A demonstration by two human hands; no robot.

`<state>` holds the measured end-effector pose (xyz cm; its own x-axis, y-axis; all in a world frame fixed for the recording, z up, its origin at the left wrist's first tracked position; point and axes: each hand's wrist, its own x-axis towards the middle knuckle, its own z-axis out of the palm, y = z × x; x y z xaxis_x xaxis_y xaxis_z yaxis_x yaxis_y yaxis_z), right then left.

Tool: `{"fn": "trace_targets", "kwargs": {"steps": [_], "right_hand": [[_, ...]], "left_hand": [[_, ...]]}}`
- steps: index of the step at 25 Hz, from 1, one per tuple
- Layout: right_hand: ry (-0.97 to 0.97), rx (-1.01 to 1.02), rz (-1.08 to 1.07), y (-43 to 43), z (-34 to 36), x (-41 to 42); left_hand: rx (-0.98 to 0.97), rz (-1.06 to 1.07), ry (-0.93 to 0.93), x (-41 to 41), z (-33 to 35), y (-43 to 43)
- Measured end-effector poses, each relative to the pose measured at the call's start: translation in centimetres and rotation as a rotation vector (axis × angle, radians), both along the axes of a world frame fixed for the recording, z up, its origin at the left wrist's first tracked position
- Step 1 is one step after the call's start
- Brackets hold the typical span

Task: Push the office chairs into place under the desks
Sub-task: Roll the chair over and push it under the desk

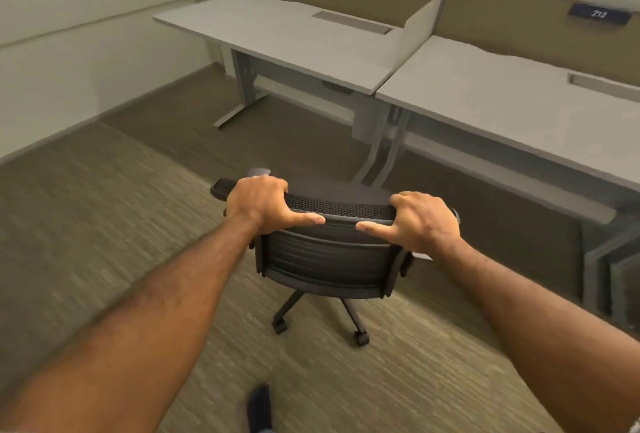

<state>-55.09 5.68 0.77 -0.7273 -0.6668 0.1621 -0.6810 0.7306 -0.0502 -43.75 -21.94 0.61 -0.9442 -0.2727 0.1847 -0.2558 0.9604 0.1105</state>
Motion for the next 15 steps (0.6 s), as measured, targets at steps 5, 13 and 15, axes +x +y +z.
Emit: {"fn": "trace_targets", "kwargs": {"steps": [5, 13, 15], "right_hand": [[0.025, -0.005, 0.024, -8.2, -0.1, -6.3], [-0.027, -0.002, 0.016, -23.2, 0.3, -16.8], [-0.035, -0.008, 0.029, -26.6, 0.4, -19.4]], "left_hand": [[-0.011, 0.011, -0.006, -5.7, 0.2, -8.2], [0.019, 0.015, 0.007, -16.1, 0.2, -23.0], [0.019, 0.019, 0.003, -18.5, 0.3, -26.3]]}}
